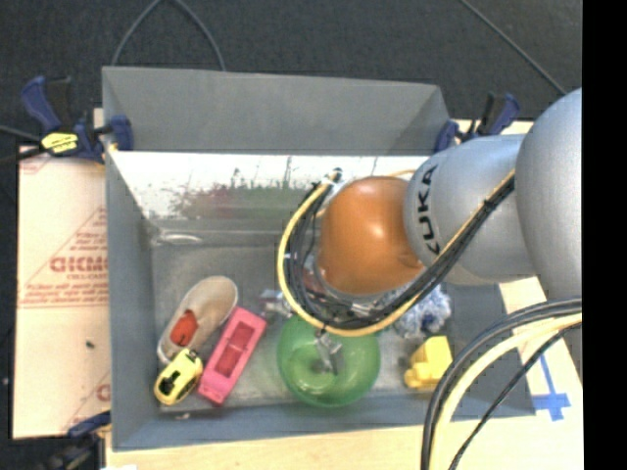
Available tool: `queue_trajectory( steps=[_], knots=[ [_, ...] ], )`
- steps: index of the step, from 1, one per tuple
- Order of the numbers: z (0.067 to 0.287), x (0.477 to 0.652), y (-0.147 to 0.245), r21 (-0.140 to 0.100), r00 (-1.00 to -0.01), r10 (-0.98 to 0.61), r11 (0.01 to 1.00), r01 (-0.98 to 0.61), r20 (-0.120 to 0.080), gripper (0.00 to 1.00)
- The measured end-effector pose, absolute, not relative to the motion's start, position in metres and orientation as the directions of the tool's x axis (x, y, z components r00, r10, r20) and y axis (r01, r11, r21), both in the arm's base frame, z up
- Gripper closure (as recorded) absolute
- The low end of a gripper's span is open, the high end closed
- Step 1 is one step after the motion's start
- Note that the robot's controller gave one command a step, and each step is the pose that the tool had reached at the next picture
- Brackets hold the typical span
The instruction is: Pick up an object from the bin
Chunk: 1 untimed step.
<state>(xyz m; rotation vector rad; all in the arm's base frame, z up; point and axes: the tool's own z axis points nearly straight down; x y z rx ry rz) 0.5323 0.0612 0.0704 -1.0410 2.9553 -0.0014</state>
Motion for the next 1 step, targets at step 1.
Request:
queue_trajectory(
  steps=[1],
  knots=[
    [0.077, 0.5112, 0.0667, -0.008, -0.847, -0.531, 0.847, -0.531, -0.017, 1.0]
  ],
)
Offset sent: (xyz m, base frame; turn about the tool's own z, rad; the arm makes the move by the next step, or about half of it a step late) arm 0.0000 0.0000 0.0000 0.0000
